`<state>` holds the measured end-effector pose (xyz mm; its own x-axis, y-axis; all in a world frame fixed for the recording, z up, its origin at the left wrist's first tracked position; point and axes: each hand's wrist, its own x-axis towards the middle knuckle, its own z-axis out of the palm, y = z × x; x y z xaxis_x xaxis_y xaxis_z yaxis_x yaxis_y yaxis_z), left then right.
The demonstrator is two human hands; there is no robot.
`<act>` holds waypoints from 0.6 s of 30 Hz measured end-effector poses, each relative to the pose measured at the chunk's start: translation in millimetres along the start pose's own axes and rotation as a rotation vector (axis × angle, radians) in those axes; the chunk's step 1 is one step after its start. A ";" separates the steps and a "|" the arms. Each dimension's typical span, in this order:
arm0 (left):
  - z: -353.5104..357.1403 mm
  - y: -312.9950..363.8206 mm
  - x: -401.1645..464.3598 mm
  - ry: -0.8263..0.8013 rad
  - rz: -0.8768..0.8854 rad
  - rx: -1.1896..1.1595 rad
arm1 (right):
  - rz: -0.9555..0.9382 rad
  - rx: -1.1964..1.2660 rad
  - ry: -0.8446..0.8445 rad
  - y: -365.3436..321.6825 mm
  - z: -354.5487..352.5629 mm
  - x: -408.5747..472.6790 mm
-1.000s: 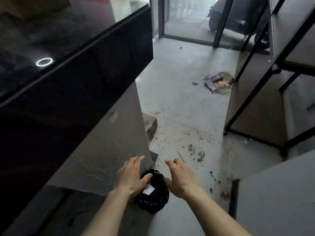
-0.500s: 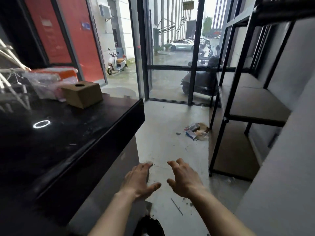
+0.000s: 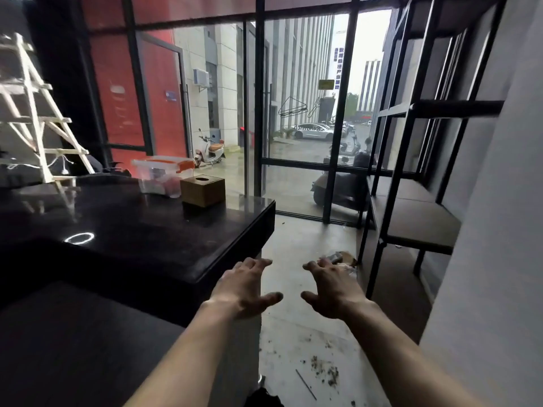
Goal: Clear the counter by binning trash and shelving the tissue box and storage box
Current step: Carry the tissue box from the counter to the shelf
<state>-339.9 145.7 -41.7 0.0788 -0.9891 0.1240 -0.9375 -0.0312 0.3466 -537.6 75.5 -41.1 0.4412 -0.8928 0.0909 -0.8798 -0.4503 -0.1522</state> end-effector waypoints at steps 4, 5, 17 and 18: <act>-36.8 -17.0 -18.9 0.071 -0.019 -0.033 | -0.050 -0.004 0.010 -35.0 -16.8 -0.8; -45.8 -22.7 -21.8 0.090 -0.021 -0.039 | -0.062 -0.005 0.016 -43.5 -20.4 2.4; -126.1 -144.9 16.5 0.234 -0.161 -0.108 | -0.214 0.025 0.072 -152.8 -24.7 113.9; -129.2 -157.3 27.4 0.238 -0.169 -0.109 | -0.218 0.038 0.076 -160.1 -22.9 129.7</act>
<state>-146.5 142.0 27.4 0.3196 -0.9095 0.2659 -0.8637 -0.1642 0.4765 -343.6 32.1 17.6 0.6042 -0.7714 0.1996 -0.7573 -0.6339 -0.1574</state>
